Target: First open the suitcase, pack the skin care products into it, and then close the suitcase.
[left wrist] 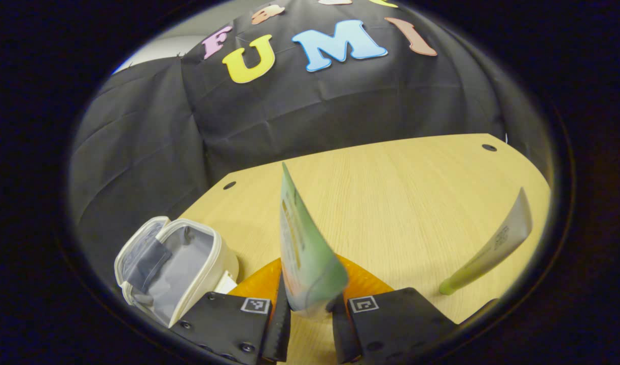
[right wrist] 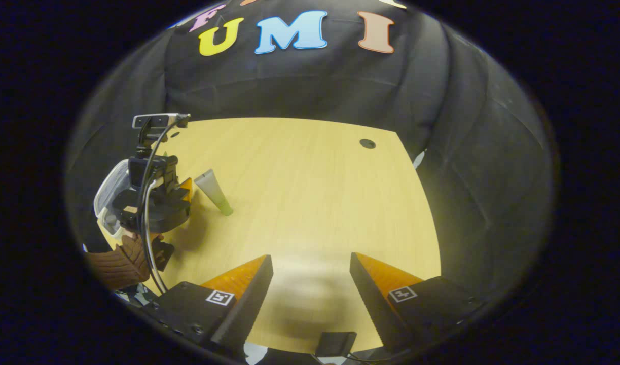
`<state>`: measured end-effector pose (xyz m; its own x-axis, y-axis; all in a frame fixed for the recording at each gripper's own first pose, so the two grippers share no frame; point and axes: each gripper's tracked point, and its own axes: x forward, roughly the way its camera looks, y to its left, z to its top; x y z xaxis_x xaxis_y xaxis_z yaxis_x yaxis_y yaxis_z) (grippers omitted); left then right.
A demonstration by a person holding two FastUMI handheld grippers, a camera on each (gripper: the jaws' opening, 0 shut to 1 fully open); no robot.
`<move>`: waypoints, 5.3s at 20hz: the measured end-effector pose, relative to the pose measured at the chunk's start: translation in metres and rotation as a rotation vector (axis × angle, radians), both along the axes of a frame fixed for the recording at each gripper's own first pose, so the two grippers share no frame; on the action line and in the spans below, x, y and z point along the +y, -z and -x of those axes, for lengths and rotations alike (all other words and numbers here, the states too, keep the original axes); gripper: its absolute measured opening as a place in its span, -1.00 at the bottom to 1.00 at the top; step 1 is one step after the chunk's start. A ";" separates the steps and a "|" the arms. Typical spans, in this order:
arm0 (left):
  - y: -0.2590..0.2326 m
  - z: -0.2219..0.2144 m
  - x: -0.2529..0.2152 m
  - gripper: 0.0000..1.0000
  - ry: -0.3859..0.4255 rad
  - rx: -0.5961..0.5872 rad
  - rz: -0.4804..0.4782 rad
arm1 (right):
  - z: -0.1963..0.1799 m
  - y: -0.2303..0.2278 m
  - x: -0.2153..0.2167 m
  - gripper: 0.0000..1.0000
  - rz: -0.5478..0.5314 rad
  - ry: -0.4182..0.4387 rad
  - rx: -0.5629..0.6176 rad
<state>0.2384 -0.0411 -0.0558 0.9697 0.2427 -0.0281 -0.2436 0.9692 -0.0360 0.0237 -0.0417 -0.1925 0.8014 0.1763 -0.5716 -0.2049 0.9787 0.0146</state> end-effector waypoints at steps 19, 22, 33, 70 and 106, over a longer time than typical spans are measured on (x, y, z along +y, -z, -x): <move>-0.091 0.193 0.176 -0.14 -0.078 -0.054 0.207 | -0.158 0.050 0.197 0.42 -0.254 -0.146 -0.140; -0.074 0.197 0.174 -0.16 -0.061 -0.021 0.198 | -0.155 0.048 0.215 -0.41 -0.355 -0.198 -0.144; -0.079 0.183 0.229 -0.16 -0.049 -0.057 0.223 | -0.088 -0.102 0.285 -0.46 -0.488 -0.236 -0.342; 0.025 0.143 0.325 0.89 -0.041 0.292 0.268 | -0.022 -0.033 0.472 0.65 -0.663 -0.244 0.065; 0.124 0.130 0.674 0.89 -0.027 0.427 0.400 | 0.017 -0.034 0.432 0.88 -0.569 -0.318 0.297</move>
